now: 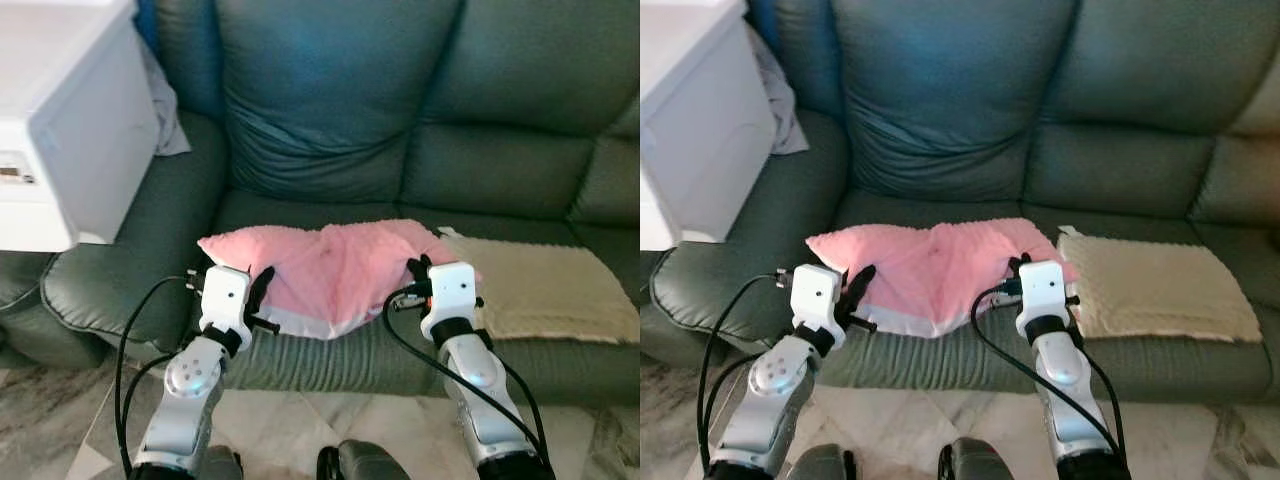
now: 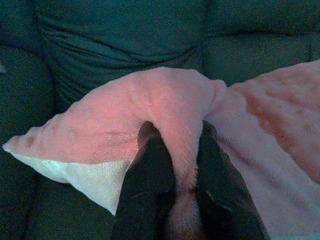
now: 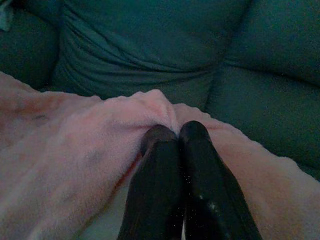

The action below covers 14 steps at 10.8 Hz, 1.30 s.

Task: Move the pillow to the sofa

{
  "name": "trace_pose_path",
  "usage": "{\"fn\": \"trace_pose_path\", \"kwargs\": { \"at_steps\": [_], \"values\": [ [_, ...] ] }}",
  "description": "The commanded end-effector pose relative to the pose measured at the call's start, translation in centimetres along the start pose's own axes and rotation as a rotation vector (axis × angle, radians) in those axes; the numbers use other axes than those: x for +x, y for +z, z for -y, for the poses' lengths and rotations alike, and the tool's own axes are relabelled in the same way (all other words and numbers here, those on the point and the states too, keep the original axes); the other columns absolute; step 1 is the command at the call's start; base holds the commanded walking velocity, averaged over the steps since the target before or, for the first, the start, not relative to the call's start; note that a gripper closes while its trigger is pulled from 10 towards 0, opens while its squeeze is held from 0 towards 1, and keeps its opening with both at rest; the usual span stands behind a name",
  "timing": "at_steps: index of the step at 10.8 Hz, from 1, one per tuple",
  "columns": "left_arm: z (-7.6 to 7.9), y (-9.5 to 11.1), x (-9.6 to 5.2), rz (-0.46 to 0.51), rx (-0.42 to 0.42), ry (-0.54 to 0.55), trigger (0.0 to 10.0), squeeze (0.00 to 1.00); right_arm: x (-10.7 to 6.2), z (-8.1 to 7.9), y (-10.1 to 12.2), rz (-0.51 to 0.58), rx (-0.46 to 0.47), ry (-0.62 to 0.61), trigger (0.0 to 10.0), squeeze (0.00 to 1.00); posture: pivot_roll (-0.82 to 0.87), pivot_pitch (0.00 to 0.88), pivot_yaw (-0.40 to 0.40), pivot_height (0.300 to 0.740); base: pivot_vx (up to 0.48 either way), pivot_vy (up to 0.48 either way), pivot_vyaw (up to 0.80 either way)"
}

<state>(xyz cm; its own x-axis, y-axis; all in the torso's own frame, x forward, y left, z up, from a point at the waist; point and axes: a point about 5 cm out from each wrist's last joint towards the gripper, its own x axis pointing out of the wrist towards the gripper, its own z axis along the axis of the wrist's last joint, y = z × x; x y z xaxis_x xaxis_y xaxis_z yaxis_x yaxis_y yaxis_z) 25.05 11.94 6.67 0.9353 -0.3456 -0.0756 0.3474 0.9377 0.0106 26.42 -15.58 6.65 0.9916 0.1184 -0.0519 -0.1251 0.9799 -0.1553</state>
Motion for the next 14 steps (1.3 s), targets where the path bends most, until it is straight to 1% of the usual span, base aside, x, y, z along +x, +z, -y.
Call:
{"fn": "trace_pose_path", "kwargs": {
  "at_steps": [1,3,4,5,6,7,10,11,13,14],
  "values": [
    [0.3,0.4,-0.1,0.022,0.015,-0.012,10.0,0.0,-0.1,0.1,0.2,0.011,-0.004,-0.002,10.0,0.0,-0.03,0.136,-0.094,0.74,0.0,0.0,0.0],
    [0.3,0.3,-0.2,0.018,0.019,-0.01,10.0,0.0,-0.2,0.1,0.2,0.013,-0.001,-0.004,10.0,0.0,-0.04,0.141,-0.092,0.715,0.0,0.0,0.0],
    [0.1,0.2,-0.3,0.023,0.052,0.02,10.0,0.0,-0.2,0.1,0.2,0.015,0.001,-0.006,10.0,0.0,-0.04,0.144,-0.09,0.69,0.0,0.0,0.0],
    [-0.8,-0.1,-0.7,0.018,0.084,0.081,10.0,0.0,-0.4,0.2,0.2,0.019,0.007,-0.015,10.0,0.0,-0.04,0.146,-0.089,0.67,0.0,0.0,0.0],
    [-1.7,-0.5,-1.0,-0.001,0.078,0.15,10.0,0.0,-0.6,0.3,0.2,0.019,0.016,-0.029,10.0,0.0,-0.04,0.147,-0.086,0.65,0.0,0.0,0.0],
    [-2.4,-0.5,-1.2,-0.002,0.058,0.204,10.0,0.0,-0.8,0.0,0.1,0.021,0.024,-0.034,10.0,0.0,-0.03,0.147,-0.081,0.632,0.0,0.0,0.0],
    [-2.7,-0.4,-1.2,0.002,0.07,0.238,10.0,0.0,-0.7,0.3,0.1,0.02,0.03,-0.049,10.0,0.0,-0.03,0.146,-0.079,0.632,0.0,0.0,0.0],
    [-2.9,-0.6,-1.0,-0.03,0.059,0.258,10.0,0.0,-0.7,0.4,0.0,0.019,0.027,-0.051,10.0,0.0,-0.03,0.151,-0.073,0.632,0.0,0.0,0.0],
    [-2.4,0.1,-0.6,0.002,0.025,0.191,10.0,0.0,-0.4,0.4,0.2,0.027,0.023,-0.055,10.0,0.0,-0.03,0.164,-0.07,0.632,0.0,0.0,0.0],
    [-2.4,0.2,-0.5,0.006,0.022,0.189,10.0,0.0,-0.3,0.4,0.3,0.028,0.022,-0.056,10.0,0.0,-0.03,0.166,-0.069,0.632,0.0,0.0,0.0]
  ]
}}
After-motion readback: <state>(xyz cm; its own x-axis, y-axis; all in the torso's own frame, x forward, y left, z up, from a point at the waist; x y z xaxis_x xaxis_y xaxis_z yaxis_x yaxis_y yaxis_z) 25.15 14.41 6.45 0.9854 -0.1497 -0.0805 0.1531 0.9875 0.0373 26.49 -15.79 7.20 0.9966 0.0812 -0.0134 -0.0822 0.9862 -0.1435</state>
